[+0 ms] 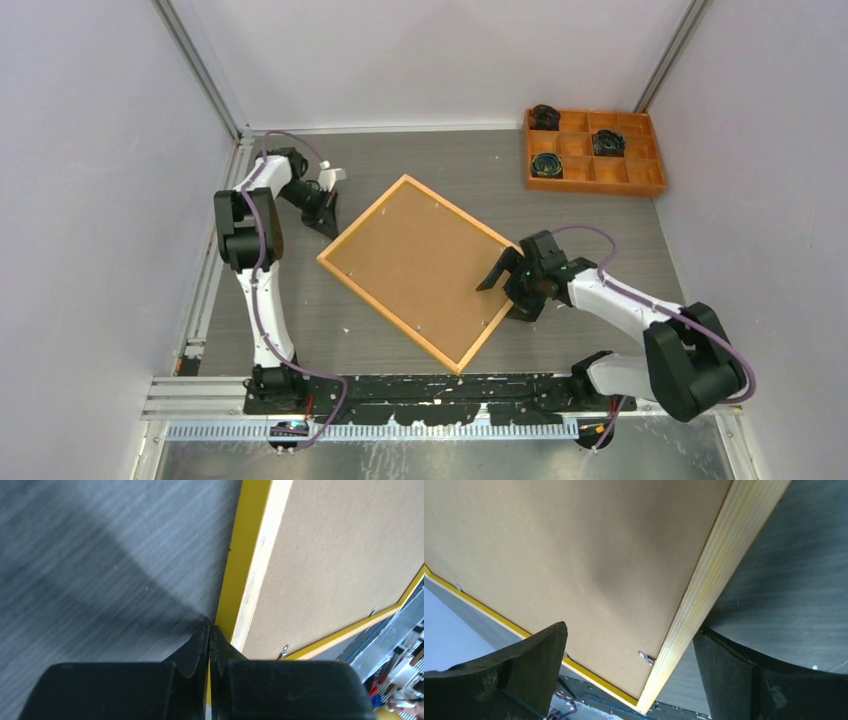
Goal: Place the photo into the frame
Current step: Adjust the photo frame at the center of the board.
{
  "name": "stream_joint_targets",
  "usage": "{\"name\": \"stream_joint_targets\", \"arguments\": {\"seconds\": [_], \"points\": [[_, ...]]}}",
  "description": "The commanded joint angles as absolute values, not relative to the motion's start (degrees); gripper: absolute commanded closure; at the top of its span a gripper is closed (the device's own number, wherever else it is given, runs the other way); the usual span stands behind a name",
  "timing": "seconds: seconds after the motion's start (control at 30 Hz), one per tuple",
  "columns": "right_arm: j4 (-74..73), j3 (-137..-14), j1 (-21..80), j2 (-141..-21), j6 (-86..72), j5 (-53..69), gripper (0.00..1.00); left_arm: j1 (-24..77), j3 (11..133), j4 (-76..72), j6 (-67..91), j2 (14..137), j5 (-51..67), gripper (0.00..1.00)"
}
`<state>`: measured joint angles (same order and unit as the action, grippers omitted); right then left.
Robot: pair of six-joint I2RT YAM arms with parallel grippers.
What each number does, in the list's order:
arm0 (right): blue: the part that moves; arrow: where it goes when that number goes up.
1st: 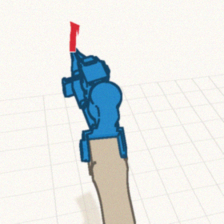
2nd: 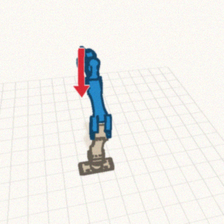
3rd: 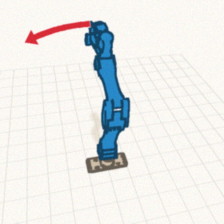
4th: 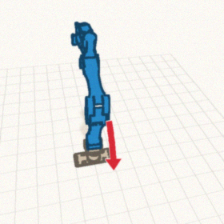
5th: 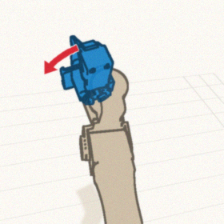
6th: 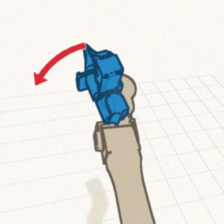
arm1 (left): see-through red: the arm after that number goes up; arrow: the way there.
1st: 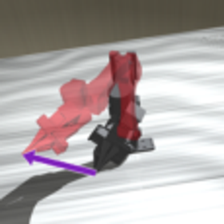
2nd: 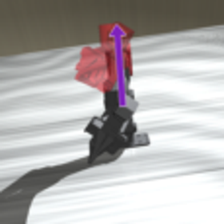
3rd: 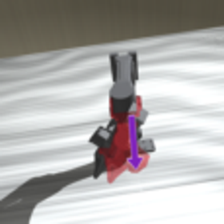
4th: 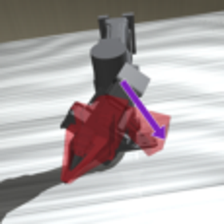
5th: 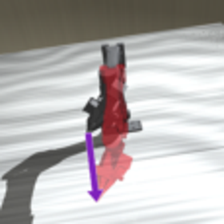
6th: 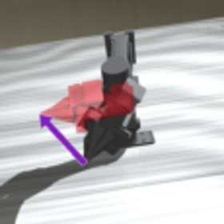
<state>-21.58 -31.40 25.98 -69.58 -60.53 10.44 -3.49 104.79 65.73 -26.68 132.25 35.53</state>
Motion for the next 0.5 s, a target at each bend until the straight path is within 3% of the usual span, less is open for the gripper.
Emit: {"name": "stream_joint_targets", "arguments": {"seconds": [0.0, 0.3, 0.47], "points": [[-14.30, -36.21, 23.69, -74.70, -56.53, 9.36, 0.00, -3.21, 99.20, 70.27, -33.24, 128.56, 33.68, 0.98], [-10.72, -49.49, 19.86, -88.28, -52.95, 8.61, 0.00, -1.82, 85.19, 72.83, -44.34, 122.18, 33.47, 0.98], [-15.10, -60.04, 19.19, -97.47, -50.11, 1.50, 0.00, -0.53, 79.98, 76.29, -49.25, 118.52, 35.55, 0.97]]}}
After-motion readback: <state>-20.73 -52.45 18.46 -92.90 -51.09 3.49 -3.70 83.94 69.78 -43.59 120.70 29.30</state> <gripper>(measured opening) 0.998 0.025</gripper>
